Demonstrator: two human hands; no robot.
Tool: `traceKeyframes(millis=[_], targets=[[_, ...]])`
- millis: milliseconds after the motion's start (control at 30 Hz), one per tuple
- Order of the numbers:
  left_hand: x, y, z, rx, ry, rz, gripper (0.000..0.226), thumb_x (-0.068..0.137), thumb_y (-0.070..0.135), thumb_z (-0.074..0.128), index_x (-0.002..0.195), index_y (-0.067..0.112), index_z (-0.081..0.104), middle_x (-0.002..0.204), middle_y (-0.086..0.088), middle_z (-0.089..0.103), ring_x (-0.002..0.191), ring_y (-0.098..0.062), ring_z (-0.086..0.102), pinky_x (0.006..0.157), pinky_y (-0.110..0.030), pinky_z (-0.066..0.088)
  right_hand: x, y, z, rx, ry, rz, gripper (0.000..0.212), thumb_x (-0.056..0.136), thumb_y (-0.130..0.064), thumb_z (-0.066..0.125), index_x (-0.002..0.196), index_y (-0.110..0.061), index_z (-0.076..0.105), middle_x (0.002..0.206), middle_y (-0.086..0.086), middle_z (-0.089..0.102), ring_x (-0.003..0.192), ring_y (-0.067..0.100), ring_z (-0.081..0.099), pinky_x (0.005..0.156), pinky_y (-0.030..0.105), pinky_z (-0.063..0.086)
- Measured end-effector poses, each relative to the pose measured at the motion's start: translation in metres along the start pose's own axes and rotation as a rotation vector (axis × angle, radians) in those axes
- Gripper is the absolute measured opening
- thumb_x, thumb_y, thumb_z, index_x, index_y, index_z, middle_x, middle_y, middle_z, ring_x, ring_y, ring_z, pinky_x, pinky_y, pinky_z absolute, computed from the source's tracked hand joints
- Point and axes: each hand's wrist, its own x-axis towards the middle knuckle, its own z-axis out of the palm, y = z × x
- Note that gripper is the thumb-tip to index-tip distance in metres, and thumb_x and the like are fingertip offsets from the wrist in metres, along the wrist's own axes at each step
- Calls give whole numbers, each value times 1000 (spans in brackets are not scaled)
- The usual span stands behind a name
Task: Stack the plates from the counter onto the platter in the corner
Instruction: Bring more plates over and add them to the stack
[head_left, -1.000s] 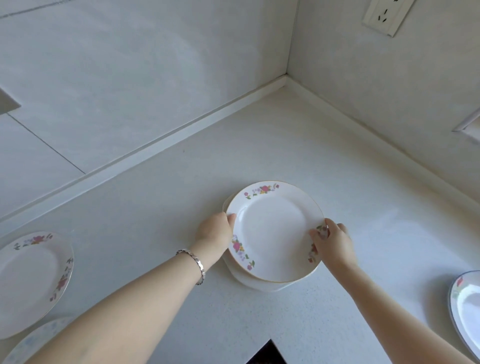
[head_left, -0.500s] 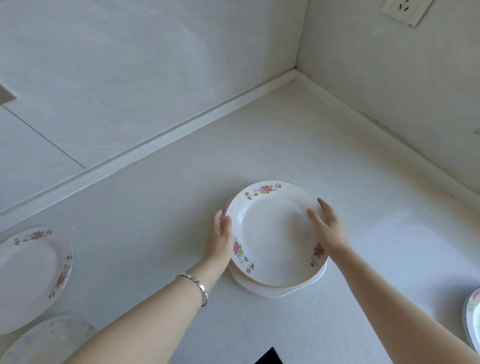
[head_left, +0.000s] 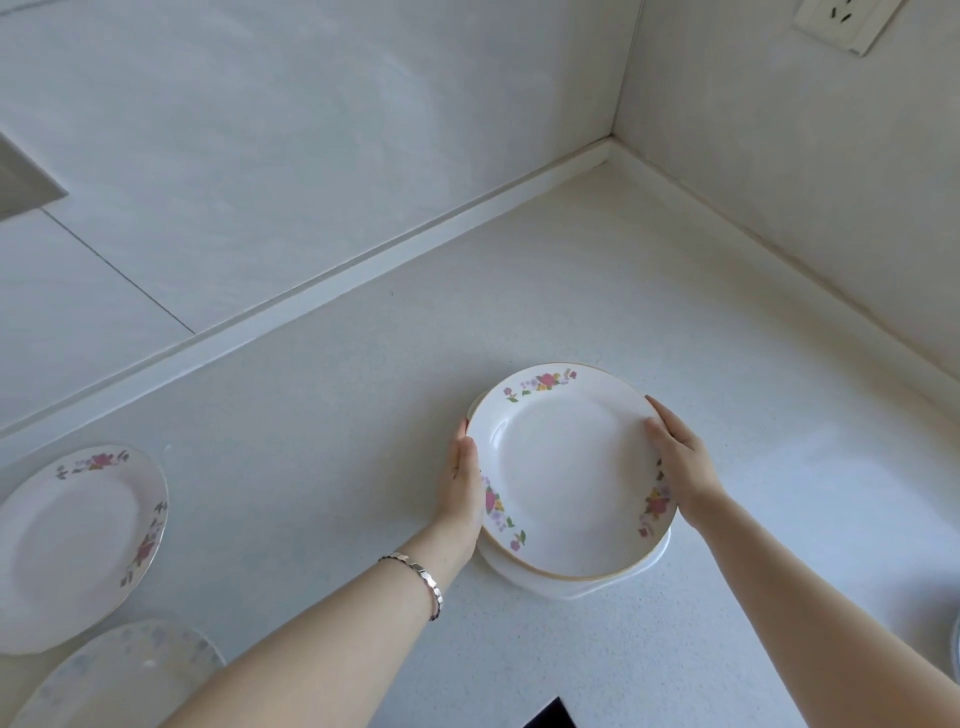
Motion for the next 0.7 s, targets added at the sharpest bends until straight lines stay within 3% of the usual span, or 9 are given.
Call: traceKeyframes(millis=[100, 200, 267, 333, 400, 500, 567, 633, 700], targets=[[0, 2, -4, 150, -52, 35, 45, 101, 23, 27, 145, 34, 19, 138, 10, 46, 114, -8, 50, 94, -15, 43, -1, -5, 0, -28, -5, 10, 42, 93, -22, 46, 136, -23, 49, 138, 0, 52, 126, 22, 48, 109, 40, 36], [-2, 12, -10, 372, -119, 41, 52, 98, 16, 33, 147, 23, 18, 137, 1, 45, 103, -13, 53, 88, -26, 45, -3, -12, 3, -370, 19, -45, 44, 93, -16, 42, 137, -15, 46, 138, 9, 51, 127, 28, 44, 107, 38, 35], [-6, 20, -16, 492, -72, 43, 43, 96, 17, 37, 139, 20, 35, 136, -3, 49, 109, -20, 53, 90, -26, 41, -13, -20, 11, -711, 152, -171, 45, 89, -8, 41, 134, -9, 47, 138, 12, 48, 130, 30, 38, 107, 37, 31], [-14, 26, -26, 555, 25, 15, 36, 96, 20, 40, 130, 13, 50, 123, -6, 57, 109, -22, 54, 87, -25, 39, -32, -35, 26, -851, 170, -359, 44, 86, -6, 44, 129, -9, 52, 136, 8, 50, 130, 26, 38, 107, 34, 28], [-25, 23, -42, 570, 49, -5, 24, 94, 19, 43, 107, 13, 62, 102, -7, 62, 91, -19, 53, 77, -23, 38, -53, -47, 45, -910, 54, -492, 37, 87, -9, 45, 120, -14, 60, 129, 2, 58, 124, 21, 47, 100, 30, 33], [-45, 10, -78, 591, 99, -28, 14, 83, 20, 46, 74, 14, 55, 76, -8, 54, 72, -20, 46, 63, -24, 32, -82, -60, 78, -996, -144, -535, 32, 90, -17, 44, 115, -22, 64, 116, -3, 67, 108, 18, 59, 84, 26, 42], [-59, 2, -110, 591, 187, -56, 18, 75, 21, 46, 59, 11, 47, 60, -9, 47, 58, -23, 39, 51, -26, 27, -97, -66, 106, -1031, -296, -533, 32, 91, -21, 43, 116, -25, 63, 112, -3, 68, 106, 19, 61, 84, 25, 45], [-77, -6, -148, 568, 284, -105, 27, 77, 15, 48, 52, 13, 41, 51, -6, 42, 50, -20, 36, 47, -25, 25, -114, -67, 139, -1049, -437, -535, 31, 91, -21, 44, 115, -23, 64, 112, -2, 68, 107, 20, 60, 87, 26, 45], [-99, -17, -189, 470, 387, -141, 15, 66, 22, 46, 53, 14, 47, 54, -7, 47, 55, -22, 41, 51, -24, 28, -134, -61, 173, -1053, -528, -522, 30, 89, -20, 45, 112, -23, 65, 111, -2, 68, 107, 20, 60, 87, 25, 44]])
